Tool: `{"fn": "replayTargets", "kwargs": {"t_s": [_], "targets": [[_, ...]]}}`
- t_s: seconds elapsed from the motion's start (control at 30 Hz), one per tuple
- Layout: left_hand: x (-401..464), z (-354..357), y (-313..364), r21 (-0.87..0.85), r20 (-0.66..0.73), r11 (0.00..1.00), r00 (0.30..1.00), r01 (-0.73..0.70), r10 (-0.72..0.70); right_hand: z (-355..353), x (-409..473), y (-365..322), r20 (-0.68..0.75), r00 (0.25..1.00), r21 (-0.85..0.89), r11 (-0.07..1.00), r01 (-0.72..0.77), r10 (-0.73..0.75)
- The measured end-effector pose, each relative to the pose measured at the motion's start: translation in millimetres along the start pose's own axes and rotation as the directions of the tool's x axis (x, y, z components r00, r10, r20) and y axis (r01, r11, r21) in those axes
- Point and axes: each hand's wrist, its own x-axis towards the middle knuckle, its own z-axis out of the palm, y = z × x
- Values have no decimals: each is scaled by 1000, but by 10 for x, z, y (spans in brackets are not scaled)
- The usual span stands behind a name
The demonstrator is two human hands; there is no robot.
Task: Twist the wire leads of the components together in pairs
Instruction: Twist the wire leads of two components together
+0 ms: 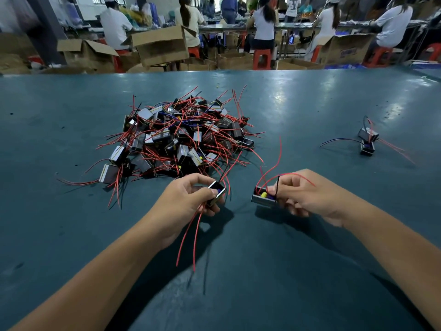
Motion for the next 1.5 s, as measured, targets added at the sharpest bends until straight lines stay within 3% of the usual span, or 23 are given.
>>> {"fn": "replayTargets", "kwargs": {"t_s": [0.17,0.47,0.53,0.6,0.7,0.77,0.9,1.0,1.1,1.2,1.27,1.4,1.5], "targets": [[-5,6,-20,18,54,998,997,57,-58,92,22,72,-45,996,-221,973,70,-82],[-30,-52,21,100,88,993,993,66,-75,65,51,145,-78,990,-235,967,96,-118],[-15,-96,39,209,60,977,997,42,-55,71,54,148,-92,990,-229,970,81,-105],[5,-177,60,466,58,884,998,-30,3,79,57,157,-100,990,-218,973,75,-99],[32,-301,72,779,105,614,992,-127,72,91,57,175,-137,987,-205,978,49,-78],[29,-338,72,834,129,525,986,-168,110,88,62,188,-179,981,-225,974,38,-79],[27,-330,76,828,163,473,936,-301,311,73,48,181,-189,977,-209,976,54,-95],[-18,-261,121,784,159,471,864,-404,477,56,22,145,-104,992,-233,971,50,-76],[-82,-166,143,680,161,549,830,-486,534,-84,12,84,-114,992,-313,950,13,-51],[-112,-81,120,600,224,619,849,-507,478,-263,5,40,-137,965,-511,850,125,-224],[-116,-47,94,574,257,645,859,-505,443,-310,6,55,-40,954,-529,816,232,-297],[-118,-49,62,538,283,702,885,-466,370,-309,48,163,215,940,-530,776,342,-266],[-124,-42,51,527,324,719,889,-454,324,-272,83,185,273,926,-544,751,373,-262]]}}
